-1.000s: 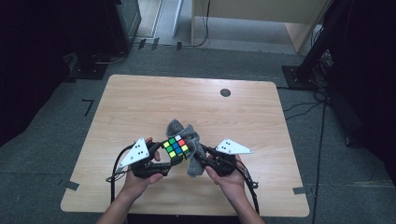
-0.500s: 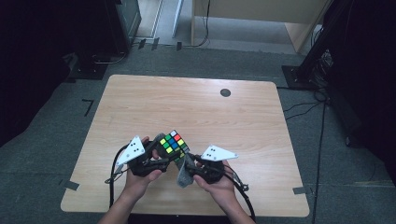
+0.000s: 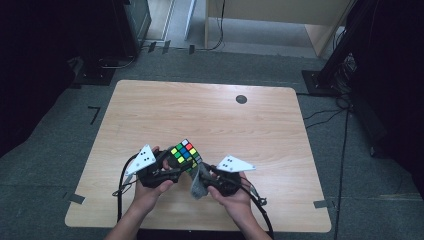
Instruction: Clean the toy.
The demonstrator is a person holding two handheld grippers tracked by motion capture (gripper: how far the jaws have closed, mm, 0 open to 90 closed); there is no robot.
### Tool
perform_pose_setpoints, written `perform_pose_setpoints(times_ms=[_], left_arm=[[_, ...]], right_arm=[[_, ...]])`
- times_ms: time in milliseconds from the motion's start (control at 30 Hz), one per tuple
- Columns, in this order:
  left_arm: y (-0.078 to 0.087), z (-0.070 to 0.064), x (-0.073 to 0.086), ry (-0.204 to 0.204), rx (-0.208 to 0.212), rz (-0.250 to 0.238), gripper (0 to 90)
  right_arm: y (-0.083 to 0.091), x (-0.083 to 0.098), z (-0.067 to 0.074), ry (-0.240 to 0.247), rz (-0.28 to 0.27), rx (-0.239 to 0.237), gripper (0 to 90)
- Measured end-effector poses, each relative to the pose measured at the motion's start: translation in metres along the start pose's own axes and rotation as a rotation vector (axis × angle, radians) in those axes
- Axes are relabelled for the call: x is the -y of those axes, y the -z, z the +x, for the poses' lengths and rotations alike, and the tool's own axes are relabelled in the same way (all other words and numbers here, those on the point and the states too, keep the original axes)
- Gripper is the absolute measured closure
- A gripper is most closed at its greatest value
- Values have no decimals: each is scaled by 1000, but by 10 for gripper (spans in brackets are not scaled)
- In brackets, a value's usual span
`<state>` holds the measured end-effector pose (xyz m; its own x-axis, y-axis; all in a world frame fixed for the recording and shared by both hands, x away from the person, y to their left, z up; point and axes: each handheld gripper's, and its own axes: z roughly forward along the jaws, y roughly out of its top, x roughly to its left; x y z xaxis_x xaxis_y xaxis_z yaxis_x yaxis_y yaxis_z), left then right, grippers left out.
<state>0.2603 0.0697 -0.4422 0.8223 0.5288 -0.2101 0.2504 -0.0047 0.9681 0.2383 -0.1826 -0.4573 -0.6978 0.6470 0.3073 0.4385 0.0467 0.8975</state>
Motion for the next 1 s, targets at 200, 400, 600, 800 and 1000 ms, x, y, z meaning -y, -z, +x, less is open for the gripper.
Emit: perform_pose_setpoints(times_ms=[200, 400, 600, 800, 1000], left_arm=[[-2, -1, 0, 15, -7, 5, 343], [1, 3, -1, 22, -37, 7, 343], [0, 6, 1, 35, -57, 17, 343], [-1, 11, 3, 70, -75, 19, 343], [-2, 15, 3, 117, -80, 13, 343]], right_arm=[[-4, 5, 1, -26, 2, -33, 677], [-11, 9, 4, 47, 49, 2, 670], [-6, 15, -34, 64, 73, 214, 609], [-1, 16, -50, 86, 70, 298, 401], [6, 4, -28, 134, -23, 173, 263]])
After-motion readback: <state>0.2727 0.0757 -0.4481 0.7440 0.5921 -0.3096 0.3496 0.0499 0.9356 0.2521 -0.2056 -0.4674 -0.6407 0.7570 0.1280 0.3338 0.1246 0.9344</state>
